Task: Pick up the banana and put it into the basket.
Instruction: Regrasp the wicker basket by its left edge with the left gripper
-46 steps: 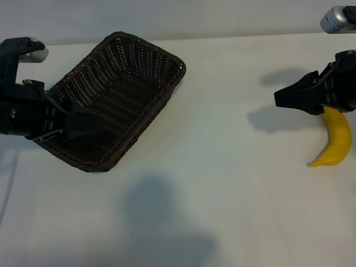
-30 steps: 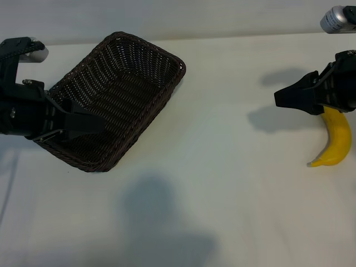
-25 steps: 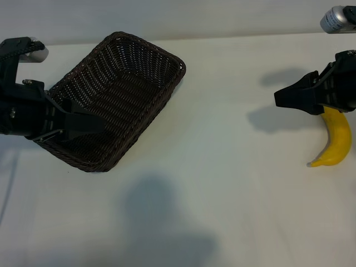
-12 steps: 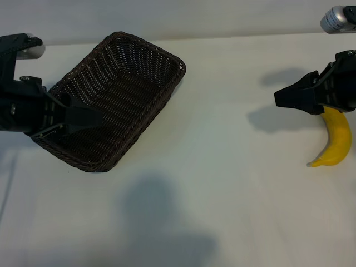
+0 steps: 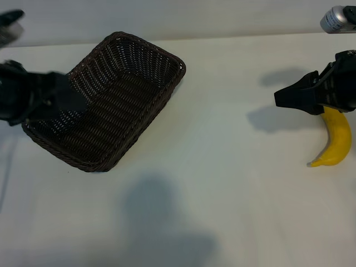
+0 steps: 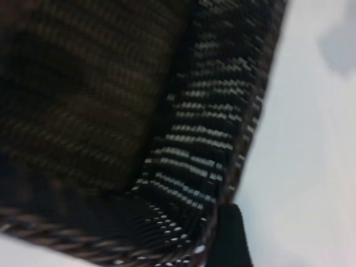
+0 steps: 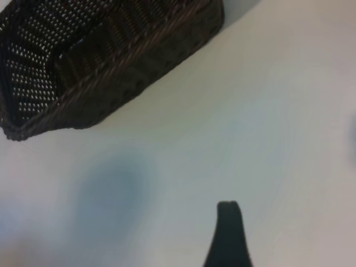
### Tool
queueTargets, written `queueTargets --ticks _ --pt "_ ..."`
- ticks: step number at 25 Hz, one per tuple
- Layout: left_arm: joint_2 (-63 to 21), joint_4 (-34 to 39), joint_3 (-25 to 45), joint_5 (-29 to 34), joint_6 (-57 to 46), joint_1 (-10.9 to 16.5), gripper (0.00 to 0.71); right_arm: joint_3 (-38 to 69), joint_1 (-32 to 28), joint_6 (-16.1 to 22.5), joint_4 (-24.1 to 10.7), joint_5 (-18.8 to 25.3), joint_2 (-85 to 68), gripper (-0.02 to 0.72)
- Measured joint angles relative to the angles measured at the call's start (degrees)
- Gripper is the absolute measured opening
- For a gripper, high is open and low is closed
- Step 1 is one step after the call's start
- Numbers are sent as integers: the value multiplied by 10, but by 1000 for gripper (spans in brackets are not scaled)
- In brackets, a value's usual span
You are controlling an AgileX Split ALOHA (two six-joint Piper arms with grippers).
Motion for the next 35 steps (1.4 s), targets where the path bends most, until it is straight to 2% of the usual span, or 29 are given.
queueTargets --ticks 6,13,20,26,35 --pt "0 130 -5 -9 -231 0 574 0 0 0 0 0 0 567" --pt "15 200 -6 18 -392 0 574 0 0 0 0 0 0 567" --pt "91 202 -6 30 -464 0 574 0 0 1 0 0 0 567" --pt "104 203 -4 32 -510 0 574 0 0 1 0 0 0 567" --pt "104 204 69 -44 -551 0 574 0 0 1 0 0 0 567"
